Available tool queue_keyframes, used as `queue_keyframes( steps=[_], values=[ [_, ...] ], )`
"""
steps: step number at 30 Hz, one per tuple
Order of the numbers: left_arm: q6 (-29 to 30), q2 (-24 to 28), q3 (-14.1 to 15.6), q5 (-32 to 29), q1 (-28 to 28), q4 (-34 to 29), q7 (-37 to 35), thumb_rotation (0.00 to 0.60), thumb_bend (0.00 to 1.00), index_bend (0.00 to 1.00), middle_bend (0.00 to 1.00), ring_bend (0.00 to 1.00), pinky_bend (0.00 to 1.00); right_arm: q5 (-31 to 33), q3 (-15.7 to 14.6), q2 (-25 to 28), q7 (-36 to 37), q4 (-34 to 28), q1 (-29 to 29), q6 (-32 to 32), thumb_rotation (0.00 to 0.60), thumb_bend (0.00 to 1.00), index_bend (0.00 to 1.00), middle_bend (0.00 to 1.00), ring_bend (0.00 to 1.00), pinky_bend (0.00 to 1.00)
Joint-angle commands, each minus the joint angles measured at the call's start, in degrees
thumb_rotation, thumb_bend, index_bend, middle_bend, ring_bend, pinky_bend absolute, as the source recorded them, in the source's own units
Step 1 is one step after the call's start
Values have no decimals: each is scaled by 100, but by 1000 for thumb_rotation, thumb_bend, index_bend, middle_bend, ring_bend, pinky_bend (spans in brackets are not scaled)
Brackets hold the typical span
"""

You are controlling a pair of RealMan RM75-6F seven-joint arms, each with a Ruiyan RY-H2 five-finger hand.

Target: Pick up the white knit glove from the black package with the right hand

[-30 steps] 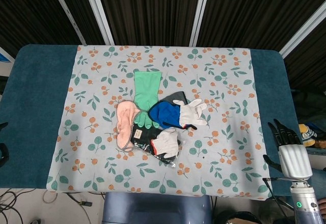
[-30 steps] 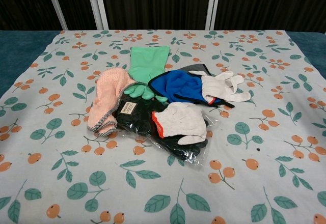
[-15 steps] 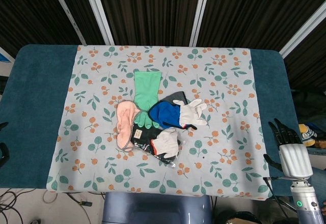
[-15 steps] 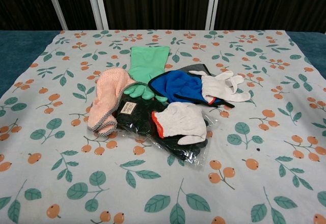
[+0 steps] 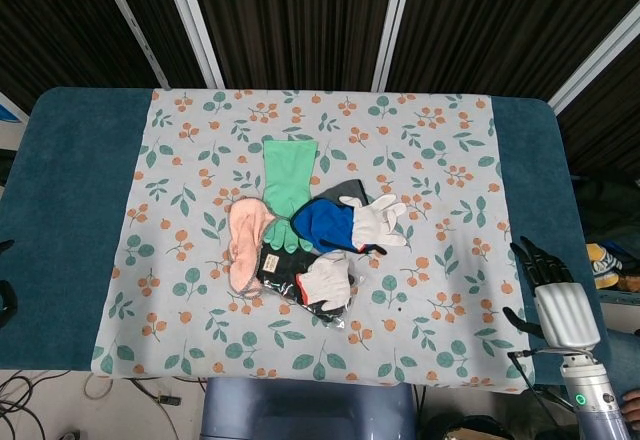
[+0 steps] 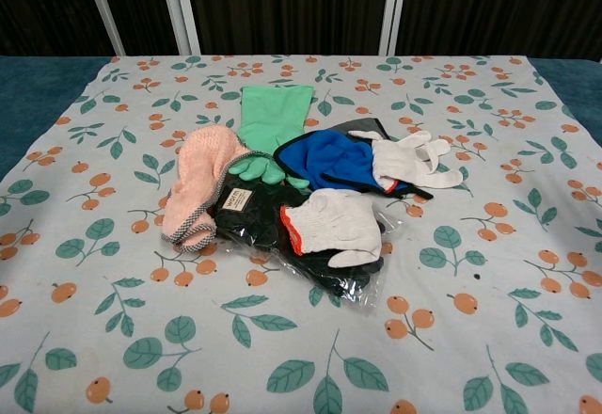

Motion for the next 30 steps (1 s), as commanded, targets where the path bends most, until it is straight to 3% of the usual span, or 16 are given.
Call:
queue_keyframes(
  steps=[1, 6, 14, 30],
  values=[
    [-18, 0, 20, 34, -12, 2, 16, 600, 695, 181, 65, 83, 28, -57, 55, 249, 208, -247, 396, -542, 600, 244, 0, 46, 143, 185],
    [10, 6, 21, 28, 11, -24, -13, 600, 695, 181, 65, 83, 28, 14, 216, 324, -296, -642, 936, -1261, 600, 244, 0, 48, 142, 185],
    [-42, 24, -5, -54, 3, -43, -40, 600, 695, 181, 66, 83, 28, 290, 424, 140, -841, -921, 1469, -1909, 600, 243, 2, 129, 142, 185],
    [-93, 38, -29, -129, -10, -72, -38, 600, 695, 181, 65, 83, 28, 974, 637, -1033, -1732, -716, 2279, -2642, 600, 244, 106, 213, 212, 185]
  ],
)
